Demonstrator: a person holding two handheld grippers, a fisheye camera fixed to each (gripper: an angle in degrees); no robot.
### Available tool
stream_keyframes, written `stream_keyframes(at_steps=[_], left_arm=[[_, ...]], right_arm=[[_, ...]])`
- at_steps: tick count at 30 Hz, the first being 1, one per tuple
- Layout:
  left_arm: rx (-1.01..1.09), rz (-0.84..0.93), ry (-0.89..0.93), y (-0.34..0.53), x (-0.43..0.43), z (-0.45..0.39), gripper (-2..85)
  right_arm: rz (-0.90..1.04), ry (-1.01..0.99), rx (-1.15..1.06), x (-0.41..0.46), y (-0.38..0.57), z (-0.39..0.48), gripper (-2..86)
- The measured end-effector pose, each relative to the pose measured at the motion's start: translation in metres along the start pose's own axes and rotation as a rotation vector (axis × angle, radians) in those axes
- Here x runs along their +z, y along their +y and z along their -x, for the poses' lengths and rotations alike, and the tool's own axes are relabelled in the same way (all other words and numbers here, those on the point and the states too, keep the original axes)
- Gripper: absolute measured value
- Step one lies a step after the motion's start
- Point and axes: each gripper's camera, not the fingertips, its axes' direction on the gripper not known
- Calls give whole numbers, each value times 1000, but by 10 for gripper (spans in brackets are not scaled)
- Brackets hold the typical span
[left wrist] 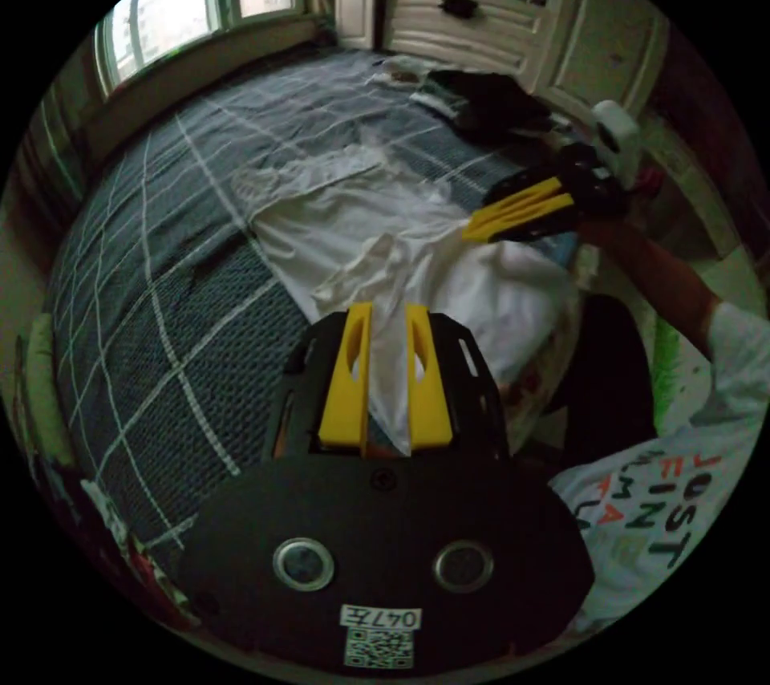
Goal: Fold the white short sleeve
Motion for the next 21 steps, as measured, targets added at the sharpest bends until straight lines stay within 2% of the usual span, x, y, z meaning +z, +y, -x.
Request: stream_keyframes(at_steps=[2,3,5,6,8,10,13,17,21], left_arm=[[-98,183,-73,-12,40,22,73],[-109,196,-43,-12,45,27,73],[-158,49,76,-13,24,44,75],[-169,-5,77,-15,15,49,77],[-253,-179,9,-28,-16,76,102],[-308,-196,-63,-47,-20,100,138],[-332,-67,-50,-86,9,135,176],[-332,-7,24,-121,53,160,193],[-382,72,88,-140,85,173,162]], right_arm=[[88,-32,31,28,5,-9,-1],[109,-93,54,36,10,-16,3],[6,-91,101,16,15,-27,11],[-80,-15,140,-4,19,-36,21],[-145,98,232,-24,25,-61,46],[-89,155,377,-19,27,-113,99],[4,144,540,9,26,-174,134],[29,113,649,43,22,-217,149],[112,24,756,85,23,-246,148]])
